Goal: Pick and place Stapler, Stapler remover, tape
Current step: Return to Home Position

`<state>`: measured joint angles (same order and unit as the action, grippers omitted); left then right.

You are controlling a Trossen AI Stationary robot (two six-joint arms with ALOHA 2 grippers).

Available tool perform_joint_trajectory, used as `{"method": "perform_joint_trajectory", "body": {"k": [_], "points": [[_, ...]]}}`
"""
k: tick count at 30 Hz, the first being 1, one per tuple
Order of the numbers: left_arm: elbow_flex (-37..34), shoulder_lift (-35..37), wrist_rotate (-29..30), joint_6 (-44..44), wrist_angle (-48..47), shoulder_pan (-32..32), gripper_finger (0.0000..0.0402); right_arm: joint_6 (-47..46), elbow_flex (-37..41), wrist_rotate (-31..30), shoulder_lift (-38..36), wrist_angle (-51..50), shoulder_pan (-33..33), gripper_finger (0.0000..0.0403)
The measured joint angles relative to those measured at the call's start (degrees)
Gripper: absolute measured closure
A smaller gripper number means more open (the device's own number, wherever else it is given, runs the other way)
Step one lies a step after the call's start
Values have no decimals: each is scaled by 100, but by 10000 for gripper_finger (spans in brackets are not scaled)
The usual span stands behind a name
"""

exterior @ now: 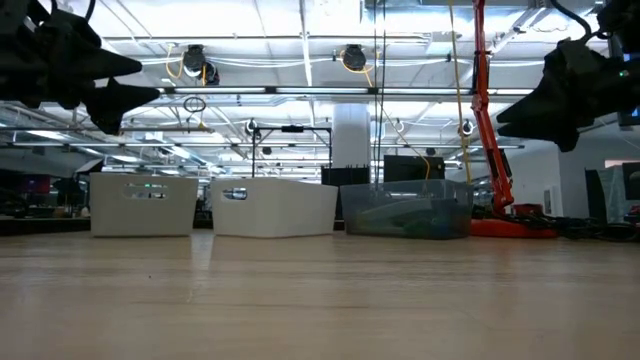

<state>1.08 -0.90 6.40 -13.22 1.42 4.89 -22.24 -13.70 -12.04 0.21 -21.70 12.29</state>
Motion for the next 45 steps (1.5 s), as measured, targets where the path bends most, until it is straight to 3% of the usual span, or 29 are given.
{"method": "perform_joint_trajectory", "body": {"k": [6, 14, 18, 27, 45], "points": [[2, -3, -40, -78, -22, 1, 165, -24, 16, 158, -2, -42, 0, 243], [4, -10, -38, 14, -64, 0, 165, -85, 606, 150, -11, 926, 2, 243], [4, -10, -39, 7, -66, 0, 165, 48, 621, 171, -7, 909, 4, 243], [2, -18, -42, -214, -60, 0, 165, 280, 632, -569, 4, 878, 4, 243], [-24, -18, -38, -255, 192, 0, 165, 346, 643, -574, 7, 1081, 4, 243]]}}
